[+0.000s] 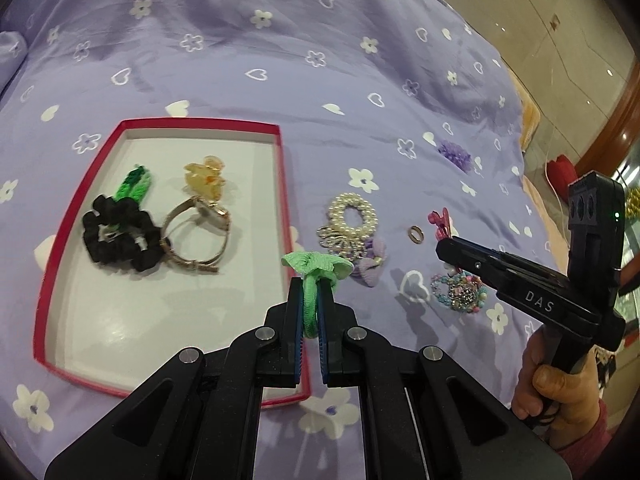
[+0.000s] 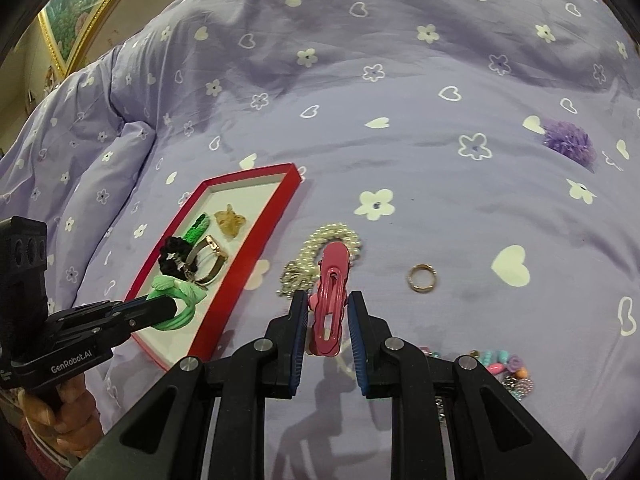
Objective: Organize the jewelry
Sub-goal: 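Carry bow tie and pink clip into the red box and open both tools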
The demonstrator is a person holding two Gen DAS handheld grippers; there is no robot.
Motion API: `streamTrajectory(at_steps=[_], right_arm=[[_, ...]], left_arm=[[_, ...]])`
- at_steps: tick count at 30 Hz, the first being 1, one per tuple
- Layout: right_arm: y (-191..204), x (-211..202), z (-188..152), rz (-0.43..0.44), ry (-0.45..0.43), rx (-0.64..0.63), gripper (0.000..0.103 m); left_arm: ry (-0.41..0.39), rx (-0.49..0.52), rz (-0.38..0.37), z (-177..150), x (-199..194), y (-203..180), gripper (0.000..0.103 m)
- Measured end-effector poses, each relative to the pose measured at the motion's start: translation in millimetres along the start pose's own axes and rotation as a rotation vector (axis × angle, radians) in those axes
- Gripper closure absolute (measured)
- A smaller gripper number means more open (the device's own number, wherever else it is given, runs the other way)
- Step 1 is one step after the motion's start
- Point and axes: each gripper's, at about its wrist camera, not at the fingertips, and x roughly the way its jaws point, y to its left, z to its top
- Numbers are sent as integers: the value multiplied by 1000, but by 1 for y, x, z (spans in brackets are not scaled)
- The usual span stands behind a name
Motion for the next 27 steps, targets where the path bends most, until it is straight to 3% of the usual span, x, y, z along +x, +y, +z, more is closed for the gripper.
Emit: streamTrajectory(at_steps=[13,27], right_arm=[[40,10,4,58,16,-69,83],[112,54,5,151,92,-196,83]], left_arm=[[-32,-93,42,-5,-20,41,98],[-46,-198,95,-11,-29,92,98]])
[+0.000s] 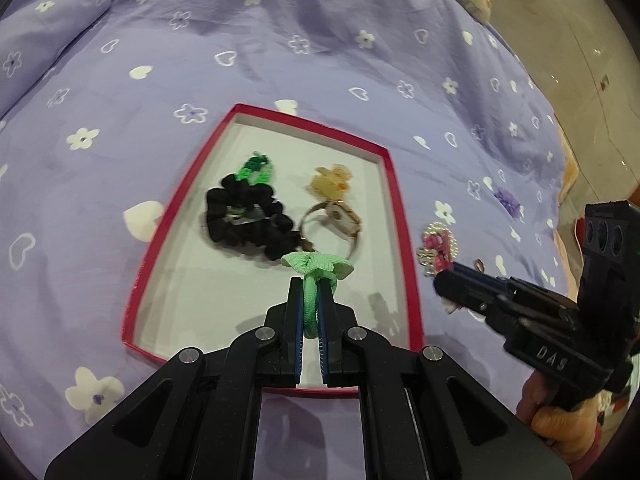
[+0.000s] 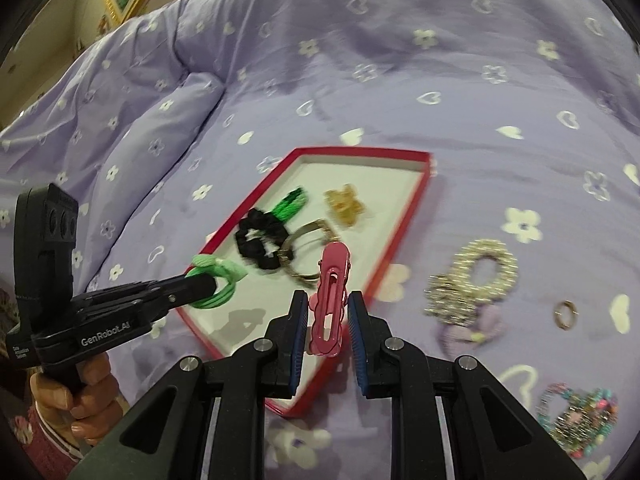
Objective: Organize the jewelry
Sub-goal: 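Carry bow tie and pink clip into the red box and open both tools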
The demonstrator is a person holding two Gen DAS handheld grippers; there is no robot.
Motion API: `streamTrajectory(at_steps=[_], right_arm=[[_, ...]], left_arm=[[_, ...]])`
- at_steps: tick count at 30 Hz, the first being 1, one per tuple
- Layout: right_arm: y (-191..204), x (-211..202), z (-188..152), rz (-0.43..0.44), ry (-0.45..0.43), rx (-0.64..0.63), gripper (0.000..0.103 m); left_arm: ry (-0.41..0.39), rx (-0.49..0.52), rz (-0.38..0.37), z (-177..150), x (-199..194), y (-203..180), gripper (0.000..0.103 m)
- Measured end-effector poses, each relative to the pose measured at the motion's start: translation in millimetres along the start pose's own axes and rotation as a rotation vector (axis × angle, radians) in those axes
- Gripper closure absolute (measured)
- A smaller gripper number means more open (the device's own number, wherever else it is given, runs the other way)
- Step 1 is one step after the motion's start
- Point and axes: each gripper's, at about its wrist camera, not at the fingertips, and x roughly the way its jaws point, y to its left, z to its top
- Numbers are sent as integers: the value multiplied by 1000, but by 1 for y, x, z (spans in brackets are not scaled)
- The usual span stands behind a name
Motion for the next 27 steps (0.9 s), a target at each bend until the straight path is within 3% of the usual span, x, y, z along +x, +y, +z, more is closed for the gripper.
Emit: streamTrajectory(at_steps=[14,27], right_arm=[[32,72,3,17,144,-76,83],[40,89,-2,2,200,-129,82]], left_arm=[[46,-80,16,6,29,39,98],[93,-105,51,3,51,56,97]])
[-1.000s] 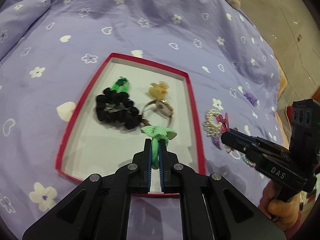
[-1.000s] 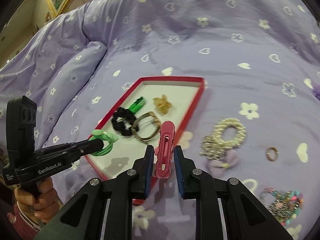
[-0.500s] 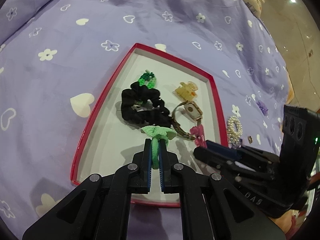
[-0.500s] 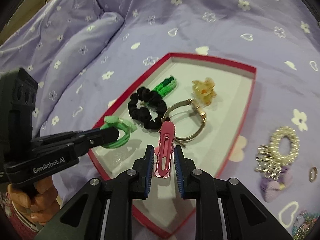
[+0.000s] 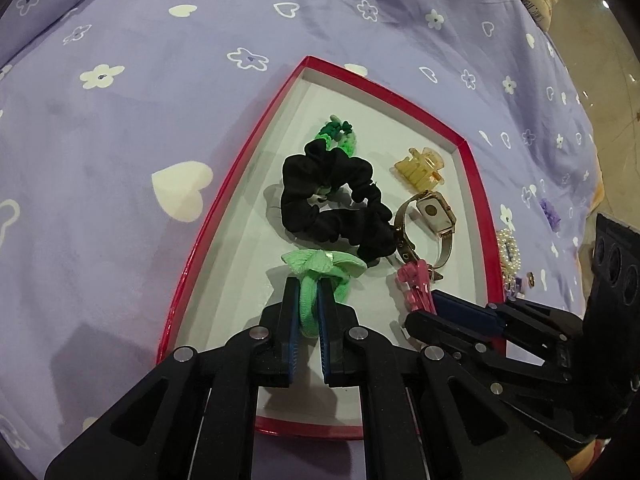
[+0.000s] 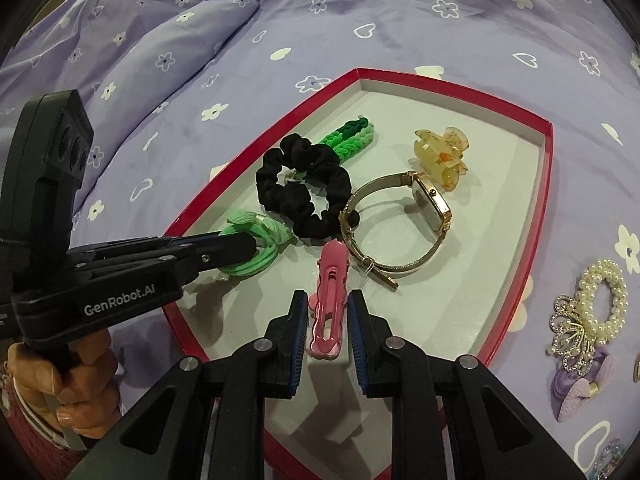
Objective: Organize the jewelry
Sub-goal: 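Carry bow tie and pink clip into the red box and open both tools, then move left tool to the lavender bow tie while right moves to the beaded bracelet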
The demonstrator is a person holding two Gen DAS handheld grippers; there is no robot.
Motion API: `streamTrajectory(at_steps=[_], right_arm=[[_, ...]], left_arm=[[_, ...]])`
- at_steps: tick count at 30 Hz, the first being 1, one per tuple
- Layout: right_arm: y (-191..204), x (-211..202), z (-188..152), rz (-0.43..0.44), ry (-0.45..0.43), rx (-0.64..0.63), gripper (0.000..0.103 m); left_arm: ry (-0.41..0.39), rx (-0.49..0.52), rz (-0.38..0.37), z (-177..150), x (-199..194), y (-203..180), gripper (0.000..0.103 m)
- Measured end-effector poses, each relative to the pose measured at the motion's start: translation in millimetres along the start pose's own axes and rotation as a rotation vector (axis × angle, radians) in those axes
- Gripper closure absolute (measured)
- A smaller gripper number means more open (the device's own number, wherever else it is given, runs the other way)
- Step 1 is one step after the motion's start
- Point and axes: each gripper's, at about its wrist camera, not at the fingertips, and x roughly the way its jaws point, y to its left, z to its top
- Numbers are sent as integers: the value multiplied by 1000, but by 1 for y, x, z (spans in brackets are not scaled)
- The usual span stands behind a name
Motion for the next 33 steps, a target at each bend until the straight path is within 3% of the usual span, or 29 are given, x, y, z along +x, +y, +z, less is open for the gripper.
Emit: streamTrajectory(at_steps=[7,9,17,22,25,33], right_arm=[[-2,2,2,11,9,-6,82],[-3,2,2,14,9,-4,82],[-3,-5,0,41,-13,19,74],[-9,-27,-5,47,-60,51,67],[-20,-48,-11,52,-109,96,66],[-56,-94,-39,17,-191,206,63]], left_arm=[[1,-5,13,0,-3,1,87],[1,-16,14,0,-5,2,76],[-7,-42,9,-1,-17,3,70],[-37,-33,7,-1,-33,-2,68],[-53,-24,10,-1,-41,-9,58],[-62,42,-27,-8,-52,-42,57]])
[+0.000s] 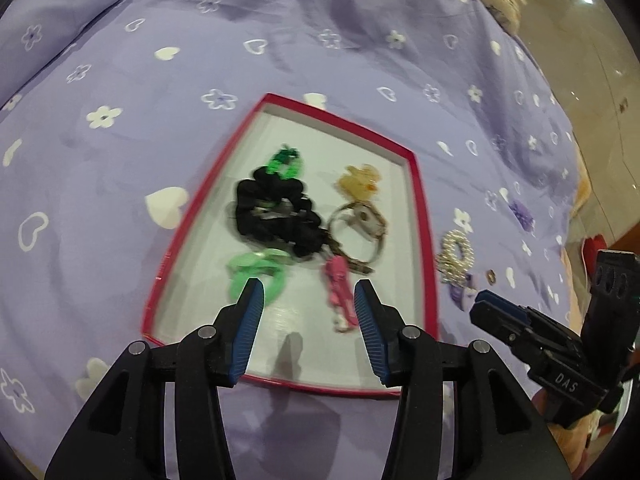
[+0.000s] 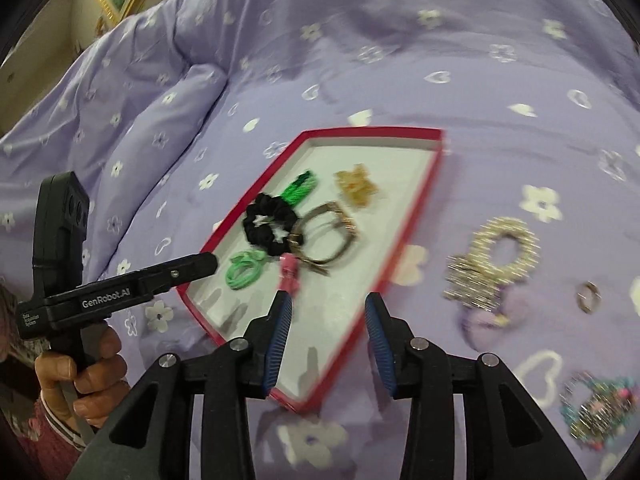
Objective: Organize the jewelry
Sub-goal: 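Move left tool to the lavender bow tie while right moves to the beaded bracelet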
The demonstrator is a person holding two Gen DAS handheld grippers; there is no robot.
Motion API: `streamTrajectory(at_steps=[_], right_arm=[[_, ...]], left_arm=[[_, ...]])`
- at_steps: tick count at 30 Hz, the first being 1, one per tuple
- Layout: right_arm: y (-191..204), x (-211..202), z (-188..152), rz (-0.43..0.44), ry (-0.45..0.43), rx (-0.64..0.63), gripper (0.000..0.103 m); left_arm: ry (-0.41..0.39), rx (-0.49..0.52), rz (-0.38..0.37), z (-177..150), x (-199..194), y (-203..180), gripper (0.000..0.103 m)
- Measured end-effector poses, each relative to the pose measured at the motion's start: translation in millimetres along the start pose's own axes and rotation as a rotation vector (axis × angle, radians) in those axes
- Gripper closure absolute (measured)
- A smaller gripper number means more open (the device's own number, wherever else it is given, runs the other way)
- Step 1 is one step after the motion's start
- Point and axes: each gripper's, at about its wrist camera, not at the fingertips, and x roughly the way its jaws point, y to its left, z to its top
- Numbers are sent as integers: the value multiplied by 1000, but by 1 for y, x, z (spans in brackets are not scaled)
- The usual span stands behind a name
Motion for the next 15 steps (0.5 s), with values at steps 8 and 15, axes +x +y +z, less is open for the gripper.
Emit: streamTrajectory(at_steps=[8,15], right_arm=[[-40,-46,-22,-66,-52,79,62],[-68,-79,-43,-141,-97,128,61]], left_arm=[[9,76,-41,-8,-3,-39,57],[29,154,-75,-19,0,-75,57]])
